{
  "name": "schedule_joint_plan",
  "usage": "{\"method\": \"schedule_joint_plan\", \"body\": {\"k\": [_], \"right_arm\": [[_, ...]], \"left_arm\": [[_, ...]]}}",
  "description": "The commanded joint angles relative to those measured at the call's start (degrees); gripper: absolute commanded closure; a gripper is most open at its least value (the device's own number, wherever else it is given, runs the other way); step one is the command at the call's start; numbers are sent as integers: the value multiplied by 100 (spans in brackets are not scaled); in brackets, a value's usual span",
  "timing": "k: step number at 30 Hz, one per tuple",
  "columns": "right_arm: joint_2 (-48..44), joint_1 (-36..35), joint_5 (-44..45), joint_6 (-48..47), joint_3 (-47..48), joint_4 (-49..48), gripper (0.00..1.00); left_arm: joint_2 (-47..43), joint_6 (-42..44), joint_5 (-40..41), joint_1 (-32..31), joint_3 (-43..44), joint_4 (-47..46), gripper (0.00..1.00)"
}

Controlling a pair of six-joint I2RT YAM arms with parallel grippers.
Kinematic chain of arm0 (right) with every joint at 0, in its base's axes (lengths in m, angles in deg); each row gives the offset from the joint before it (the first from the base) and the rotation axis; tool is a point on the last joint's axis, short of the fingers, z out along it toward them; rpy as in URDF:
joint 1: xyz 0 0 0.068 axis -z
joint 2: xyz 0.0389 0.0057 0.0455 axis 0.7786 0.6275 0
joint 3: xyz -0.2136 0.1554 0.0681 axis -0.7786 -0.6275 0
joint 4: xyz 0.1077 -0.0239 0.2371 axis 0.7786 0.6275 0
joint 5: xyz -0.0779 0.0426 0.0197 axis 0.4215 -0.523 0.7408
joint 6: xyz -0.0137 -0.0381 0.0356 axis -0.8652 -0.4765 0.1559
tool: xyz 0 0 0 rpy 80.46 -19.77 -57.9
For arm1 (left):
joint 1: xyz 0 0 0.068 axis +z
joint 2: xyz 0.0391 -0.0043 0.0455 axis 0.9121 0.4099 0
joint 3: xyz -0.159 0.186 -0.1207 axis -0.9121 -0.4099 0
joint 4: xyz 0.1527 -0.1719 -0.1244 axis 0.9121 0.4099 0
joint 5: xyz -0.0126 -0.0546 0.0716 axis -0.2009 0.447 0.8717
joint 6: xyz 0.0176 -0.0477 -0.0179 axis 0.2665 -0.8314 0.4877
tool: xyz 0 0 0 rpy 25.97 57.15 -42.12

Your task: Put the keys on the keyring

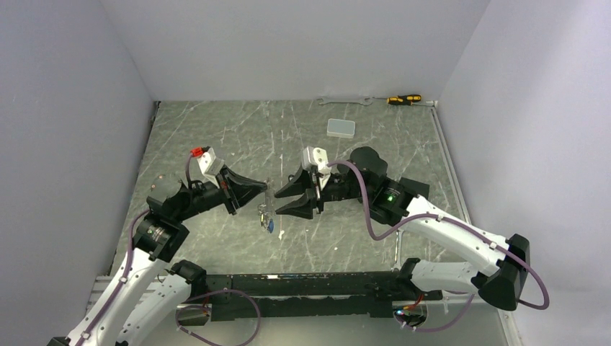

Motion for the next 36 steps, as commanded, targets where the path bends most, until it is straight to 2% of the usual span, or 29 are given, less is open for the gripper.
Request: {"method": "schedule_joint_plan", "body": {"k": [1, 12, 29, 36], "right_arm": [[-44, 22, 562, 10, -13, -315, 55], [253, 30, 834, -44, 45, -471, 61], [346, 73, 1384, 34, -118, -791, 62], [484, 75, 1076, 60, -66, -820, 72]], "left_arm": [[-45, 51, -299, -14, -8, -649, 100], [6, -78, -466, -13, 31, -786, 100], [-78, -60, -547, -14, 40, -735, 100], [-71, -133, -598, -14, -6, -827, 100]]}}
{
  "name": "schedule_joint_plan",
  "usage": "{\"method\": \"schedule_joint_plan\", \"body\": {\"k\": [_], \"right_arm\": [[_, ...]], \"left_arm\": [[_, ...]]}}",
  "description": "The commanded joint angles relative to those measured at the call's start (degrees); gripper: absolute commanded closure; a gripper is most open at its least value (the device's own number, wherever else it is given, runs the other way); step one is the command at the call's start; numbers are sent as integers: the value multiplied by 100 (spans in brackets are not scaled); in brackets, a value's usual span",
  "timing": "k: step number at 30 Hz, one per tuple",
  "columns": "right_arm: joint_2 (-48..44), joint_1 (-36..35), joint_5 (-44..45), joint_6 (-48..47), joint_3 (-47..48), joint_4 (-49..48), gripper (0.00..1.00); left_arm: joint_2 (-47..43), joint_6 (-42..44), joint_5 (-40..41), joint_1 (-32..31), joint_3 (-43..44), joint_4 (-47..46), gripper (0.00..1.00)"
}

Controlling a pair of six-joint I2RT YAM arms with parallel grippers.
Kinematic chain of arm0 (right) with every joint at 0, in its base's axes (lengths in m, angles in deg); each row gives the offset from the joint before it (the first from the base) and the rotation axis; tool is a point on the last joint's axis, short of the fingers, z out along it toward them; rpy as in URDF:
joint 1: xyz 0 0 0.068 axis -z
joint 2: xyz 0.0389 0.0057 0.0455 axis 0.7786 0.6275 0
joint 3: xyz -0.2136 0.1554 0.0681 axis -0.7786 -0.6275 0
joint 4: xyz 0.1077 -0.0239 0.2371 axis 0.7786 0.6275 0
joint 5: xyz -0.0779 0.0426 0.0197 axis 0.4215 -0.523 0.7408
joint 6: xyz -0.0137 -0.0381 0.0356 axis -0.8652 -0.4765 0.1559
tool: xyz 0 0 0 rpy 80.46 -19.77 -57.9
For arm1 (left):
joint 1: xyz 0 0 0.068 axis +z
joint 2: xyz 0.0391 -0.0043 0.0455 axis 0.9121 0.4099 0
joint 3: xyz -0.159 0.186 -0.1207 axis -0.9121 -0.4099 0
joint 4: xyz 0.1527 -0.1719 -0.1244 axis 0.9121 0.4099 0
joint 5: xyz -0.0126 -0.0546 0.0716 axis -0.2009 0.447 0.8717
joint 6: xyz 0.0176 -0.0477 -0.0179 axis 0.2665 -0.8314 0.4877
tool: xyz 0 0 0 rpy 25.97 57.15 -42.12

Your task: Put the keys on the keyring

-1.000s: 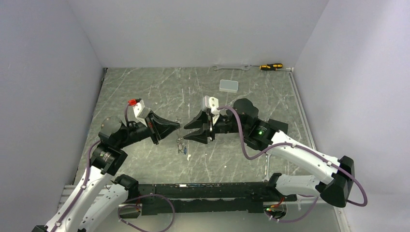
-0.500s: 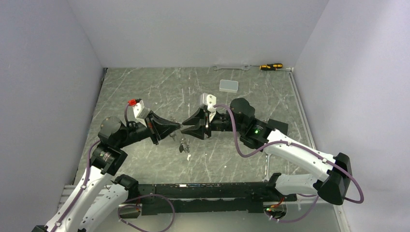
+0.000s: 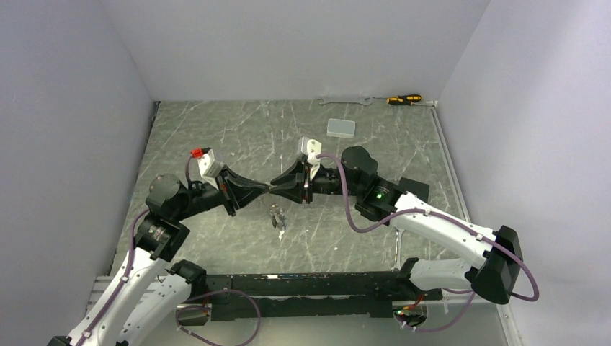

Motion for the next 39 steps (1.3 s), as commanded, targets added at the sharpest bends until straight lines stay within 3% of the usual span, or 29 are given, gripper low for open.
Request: {"method": "schedule_joint_plan", "body": {"k": [1, 10, 25, 33, 39], "right_arm": [[113, 33, -218, 40, 44, -264, 73], [229, 35, -679, 40, 123, -212, 87], [314, 90, -936, 39, 52, -378, 72], [280, 122, -993, 40, 29, -392, 99], [262, 131, -942, 40, -8, -390, 100]], "left_arm": [[-77, -91, -186, -17, 51, -456, 100], [-105, -139, -198, -16, 9, -578, 100], [-140, -268, -330, -17, 26, -671, 100], [-154, -253, -305, -17, 12, -655, 100], [-142, -297, -225, -17, 16, -652, 100]]}}
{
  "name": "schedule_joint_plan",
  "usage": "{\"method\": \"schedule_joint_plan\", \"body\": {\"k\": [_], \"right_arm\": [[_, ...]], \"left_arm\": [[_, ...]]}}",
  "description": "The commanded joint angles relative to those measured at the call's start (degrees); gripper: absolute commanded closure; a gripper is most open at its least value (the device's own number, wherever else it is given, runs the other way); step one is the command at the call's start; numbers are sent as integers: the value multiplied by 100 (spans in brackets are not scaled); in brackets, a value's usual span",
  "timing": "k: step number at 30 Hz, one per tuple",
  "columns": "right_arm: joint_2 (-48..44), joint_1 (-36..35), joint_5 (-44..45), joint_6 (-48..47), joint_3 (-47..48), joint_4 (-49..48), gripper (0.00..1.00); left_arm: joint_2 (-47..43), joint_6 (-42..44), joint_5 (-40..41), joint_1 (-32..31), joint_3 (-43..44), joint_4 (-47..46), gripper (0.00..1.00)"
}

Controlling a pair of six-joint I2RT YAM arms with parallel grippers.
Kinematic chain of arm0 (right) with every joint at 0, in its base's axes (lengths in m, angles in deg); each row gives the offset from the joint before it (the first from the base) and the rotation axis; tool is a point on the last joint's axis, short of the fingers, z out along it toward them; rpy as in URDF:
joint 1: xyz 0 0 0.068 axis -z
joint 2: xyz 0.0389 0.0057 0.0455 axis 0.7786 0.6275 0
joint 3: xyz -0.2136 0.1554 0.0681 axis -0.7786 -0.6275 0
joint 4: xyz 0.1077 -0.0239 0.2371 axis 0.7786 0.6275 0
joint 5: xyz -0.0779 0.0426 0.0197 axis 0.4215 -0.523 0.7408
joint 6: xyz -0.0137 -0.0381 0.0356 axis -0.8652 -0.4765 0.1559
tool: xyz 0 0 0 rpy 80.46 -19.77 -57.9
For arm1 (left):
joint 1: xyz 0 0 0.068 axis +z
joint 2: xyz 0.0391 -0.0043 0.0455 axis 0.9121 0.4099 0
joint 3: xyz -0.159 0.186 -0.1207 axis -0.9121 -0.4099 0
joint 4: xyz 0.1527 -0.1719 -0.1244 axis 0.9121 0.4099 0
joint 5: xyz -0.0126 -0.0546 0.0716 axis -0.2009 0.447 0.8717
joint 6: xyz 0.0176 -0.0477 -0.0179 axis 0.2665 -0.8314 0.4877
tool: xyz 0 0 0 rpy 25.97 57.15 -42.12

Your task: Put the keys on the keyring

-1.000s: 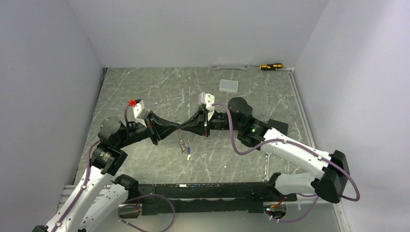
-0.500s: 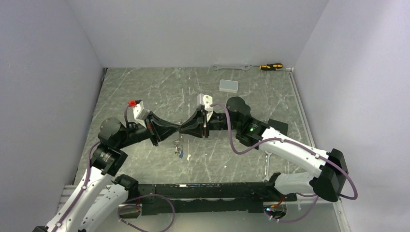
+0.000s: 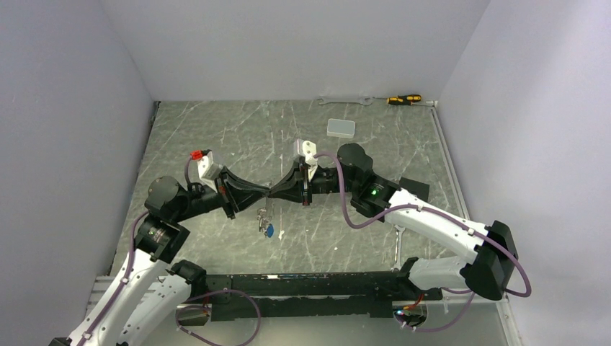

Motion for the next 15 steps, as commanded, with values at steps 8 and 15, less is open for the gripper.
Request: {"method": "schedule_joint_plan", "body": {"k": [8, 15], "right_arm": [[-123, 19, 154, -65, -81, -230, 100], [-305, 59, 77, -113, -265, -296, 100]], "left_arm": [[-73, 58, -34, -21, 244, 41, 55], [-31, 917, -262, -21, 808, 1263, 31]]}}
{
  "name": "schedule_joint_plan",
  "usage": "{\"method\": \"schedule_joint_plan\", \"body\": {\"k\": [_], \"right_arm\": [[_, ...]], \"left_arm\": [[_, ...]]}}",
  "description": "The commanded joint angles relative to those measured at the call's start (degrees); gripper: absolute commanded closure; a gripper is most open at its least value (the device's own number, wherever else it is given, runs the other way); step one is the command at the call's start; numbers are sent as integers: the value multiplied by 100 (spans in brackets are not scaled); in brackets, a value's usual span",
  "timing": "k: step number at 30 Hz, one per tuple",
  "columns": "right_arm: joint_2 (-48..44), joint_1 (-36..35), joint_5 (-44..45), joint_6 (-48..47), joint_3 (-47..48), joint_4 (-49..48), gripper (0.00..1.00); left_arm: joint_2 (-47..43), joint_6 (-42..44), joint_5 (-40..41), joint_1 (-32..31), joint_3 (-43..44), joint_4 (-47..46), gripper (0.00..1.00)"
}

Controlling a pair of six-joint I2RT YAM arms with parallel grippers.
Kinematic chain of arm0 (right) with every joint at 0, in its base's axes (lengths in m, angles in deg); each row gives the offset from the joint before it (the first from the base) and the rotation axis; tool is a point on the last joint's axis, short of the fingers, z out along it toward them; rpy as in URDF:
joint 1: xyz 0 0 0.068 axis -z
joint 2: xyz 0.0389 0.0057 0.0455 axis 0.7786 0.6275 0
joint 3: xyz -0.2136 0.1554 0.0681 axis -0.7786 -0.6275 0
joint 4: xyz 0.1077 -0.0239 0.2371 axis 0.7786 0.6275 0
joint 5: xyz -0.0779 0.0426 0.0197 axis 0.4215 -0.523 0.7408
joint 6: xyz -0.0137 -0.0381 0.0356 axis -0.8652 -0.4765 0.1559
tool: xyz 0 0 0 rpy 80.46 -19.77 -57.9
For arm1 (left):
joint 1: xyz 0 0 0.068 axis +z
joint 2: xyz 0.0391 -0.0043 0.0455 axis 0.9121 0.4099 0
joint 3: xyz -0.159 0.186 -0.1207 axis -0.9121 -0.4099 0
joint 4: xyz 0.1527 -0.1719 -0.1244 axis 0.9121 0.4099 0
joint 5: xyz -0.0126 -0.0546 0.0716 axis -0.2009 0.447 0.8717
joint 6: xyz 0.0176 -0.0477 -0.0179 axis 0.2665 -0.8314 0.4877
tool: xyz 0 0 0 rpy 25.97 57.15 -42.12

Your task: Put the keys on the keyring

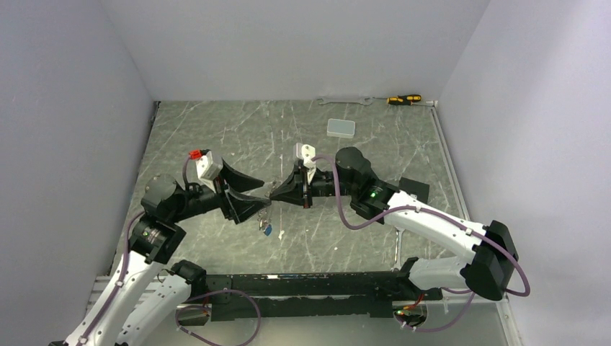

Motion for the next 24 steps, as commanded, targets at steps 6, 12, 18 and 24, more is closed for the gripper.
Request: {"method": "schedule_joint_plan", "body": {"k": [6, 12, 18, 24], "right_arm": [[-699, 49, -528, -487, -379, -319, 100], [-1008, 49, -784, -796, -391, 238, 100], [-1075, 53, -917, -563, -387, 65, 100], [-847, 57, -1120, -155, -419, -348, 100]], "left_arm": [[-13, 1860, -889, -21, 1100, 1938, 35], [367, 1997, -1297, -21, 1376, 2233, 43], [502, 1511, -1619, -21, 1049, 1335, 48], [498, 1237, -1689, -21, 802, 820, 55]]}}
